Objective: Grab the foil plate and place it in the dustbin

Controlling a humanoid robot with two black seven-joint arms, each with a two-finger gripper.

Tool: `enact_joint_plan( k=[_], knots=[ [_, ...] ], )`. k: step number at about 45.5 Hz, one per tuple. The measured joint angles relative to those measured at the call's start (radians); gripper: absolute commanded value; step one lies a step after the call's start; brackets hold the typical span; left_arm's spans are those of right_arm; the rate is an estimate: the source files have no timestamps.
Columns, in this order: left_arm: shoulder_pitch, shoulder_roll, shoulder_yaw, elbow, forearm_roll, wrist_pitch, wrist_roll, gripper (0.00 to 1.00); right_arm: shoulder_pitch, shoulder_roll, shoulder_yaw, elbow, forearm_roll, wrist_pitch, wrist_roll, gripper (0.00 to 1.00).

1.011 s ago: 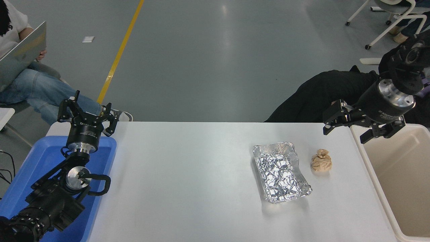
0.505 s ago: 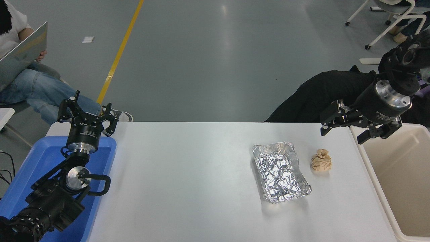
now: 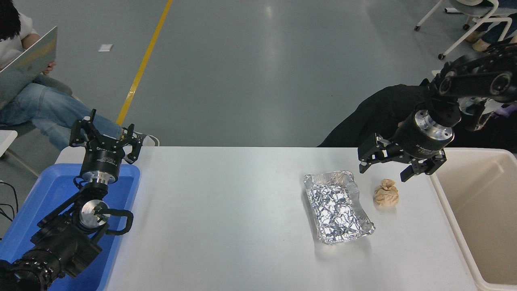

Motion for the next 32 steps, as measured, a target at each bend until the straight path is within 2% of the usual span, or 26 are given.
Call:
enact_joint_plan(
  k=[16, 32],
  knots=[
    [0.0, 0.0, 0.0, 0.0, 0.0, 0.0, 0.0, 0.99, -0.244, 0.099, 0.035, -0.078, -0.257, -0.3, -0.001, 1.0],
    [0.0, 0.0, 0.0, 0.0, -0.001, 0.0, 0.0, 0.99, -0.456, 0.147, 0.088, -0.226, -0.338, -0.419, -0.002, 1.0]
  ],
)
